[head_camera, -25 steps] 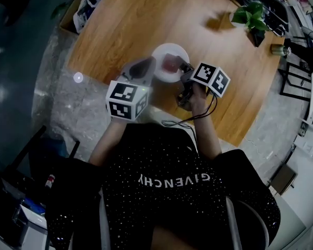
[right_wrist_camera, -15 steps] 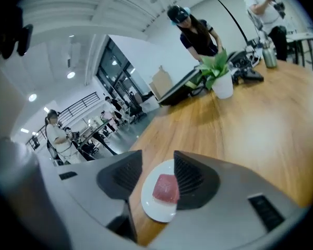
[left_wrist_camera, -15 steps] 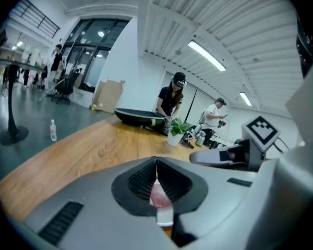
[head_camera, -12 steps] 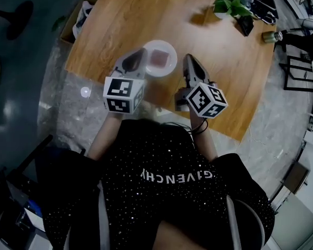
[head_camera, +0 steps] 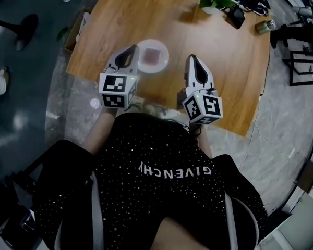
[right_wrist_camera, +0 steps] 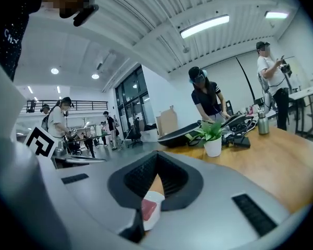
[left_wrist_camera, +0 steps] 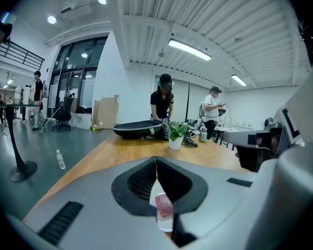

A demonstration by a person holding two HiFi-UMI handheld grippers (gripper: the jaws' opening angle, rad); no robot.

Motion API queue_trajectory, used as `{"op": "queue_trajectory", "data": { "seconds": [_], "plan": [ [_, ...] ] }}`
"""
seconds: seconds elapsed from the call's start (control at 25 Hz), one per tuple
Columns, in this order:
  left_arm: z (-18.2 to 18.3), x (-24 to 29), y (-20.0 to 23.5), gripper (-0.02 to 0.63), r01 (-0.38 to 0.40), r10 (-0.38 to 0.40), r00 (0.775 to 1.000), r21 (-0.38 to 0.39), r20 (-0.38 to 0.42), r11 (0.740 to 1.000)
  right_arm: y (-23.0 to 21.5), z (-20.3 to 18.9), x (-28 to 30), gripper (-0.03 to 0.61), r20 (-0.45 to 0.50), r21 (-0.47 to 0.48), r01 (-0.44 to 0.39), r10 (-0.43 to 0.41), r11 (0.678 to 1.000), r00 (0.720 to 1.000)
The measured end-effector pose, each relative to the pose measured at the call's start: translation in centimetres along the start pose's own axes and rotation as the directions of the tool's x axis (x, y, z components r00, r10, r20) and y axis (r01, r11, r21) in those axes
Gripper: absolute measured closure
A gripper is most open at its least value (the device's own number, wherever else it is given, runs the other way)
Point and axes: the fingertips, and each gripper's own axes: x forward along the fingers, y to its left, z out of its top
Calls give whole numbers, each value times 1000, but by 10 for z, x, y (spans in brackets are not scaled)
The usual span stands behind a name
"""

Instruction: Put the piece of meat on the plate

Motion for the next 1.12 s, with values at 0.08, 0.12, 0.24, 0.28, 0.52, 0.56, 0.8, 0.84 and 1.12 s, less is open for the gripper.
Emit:
{"op": "queue_trajectory", "data": {
  "seconds": [0.08,0.12,0.24,0.28,0.52,0.56,0.8,0.84,1.12],
  "plan": [
    [5,-2,0,603,-7,6,1000,13,25,1000,1,3,-2,568,9,-20,-2,2,1000,1000],
    [8,-4,-1,603,-8,7,999,18,39,1000,3,4,-2,568,17,-29,-6,7,1000,1000],
    [12,-7,-1,603,-6,5,998,16,62,1000,8,6,-2,568,24,-44,-22,23,999,999],
    [12,-8,-1,603,-8,8,998,12,62,1000,10,6,-1,568,21,-47,-27,28,999,999],
    [7,-8,-2,603,-7,7,998,9,57,1000,15,5,1,568,6,-71,-36,37,997,999],
    [8,-8,-2,603,-7,6,998,8,59,1000,16,5,2,568,5,-71,-37,37,997,999],
    [9,-8,-1,603,-6,5,999,6,54,1000,17,4,3,568,-1,-77,-39,39,996,999],
    [9,-8,-1,603,-5,5,999,6,54,1000,17,4,4,568,-4,-78,-41,40,996,999],
    [5,-10,-3,603,-1,1,999,7,47,1000,19,0,2,568,-10,-59,-49,48,997,999]
  ]
}}
